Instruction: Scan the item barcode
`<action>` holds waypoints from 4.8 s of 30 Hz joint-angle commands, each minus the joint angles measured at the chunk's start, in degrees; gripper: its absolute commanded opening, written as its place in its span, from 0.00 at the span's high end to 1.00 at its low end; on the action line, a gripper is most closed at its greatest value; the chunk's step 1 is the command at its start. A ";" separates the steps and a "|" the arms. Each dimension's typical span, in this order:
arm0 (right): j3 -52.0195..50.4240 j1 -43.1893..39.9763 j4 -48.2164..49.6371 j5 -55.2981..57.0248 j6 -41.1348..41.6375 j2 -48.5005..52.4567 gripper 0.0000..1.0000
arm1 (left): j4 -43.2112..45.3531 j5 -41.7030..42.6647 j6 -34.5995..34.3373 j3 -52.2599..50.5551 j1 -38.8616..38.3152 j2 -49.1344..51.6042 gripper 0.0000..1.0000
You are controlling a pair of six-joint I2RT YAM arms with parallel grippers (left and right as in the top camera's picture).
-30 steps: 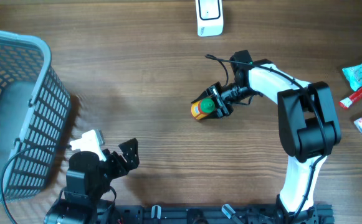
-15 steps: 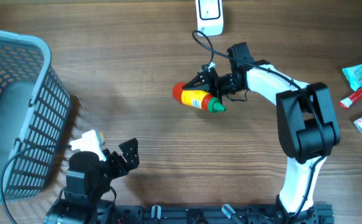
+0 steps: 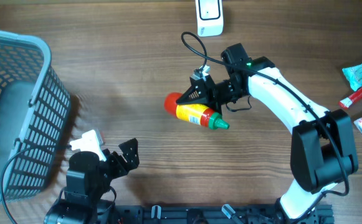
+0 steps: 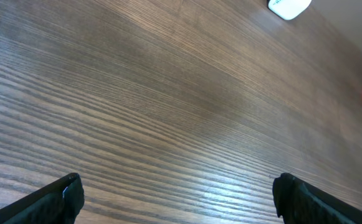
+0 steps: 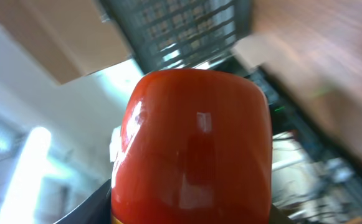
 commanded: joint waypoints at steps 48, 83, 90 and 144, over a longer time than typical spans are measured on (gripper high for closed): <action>53.83 -3.65 34.91 93.42 21.03 33.16 0.48 | 0.13 -0.76 1.29 0.72 -0.24 -0.37 0.00; 60.28 -52.76 -14.05 107.65 4.52 33.66 0.31 | 0.13 -0.76 1.29 0.72 -0.24 -0.37 0.00; 61.57 -52.15 -14.25 107.67 4.35 33.40 0.19 | 0.13 -0.76 1.29 0.72 -0.24 -0.37 0.00; 26.86 -32.35 -26.49 71.10 -3.63 -68.24 0.00 | 0.13 -0.76 1.29 0.72 -0.24 -0.37 0.00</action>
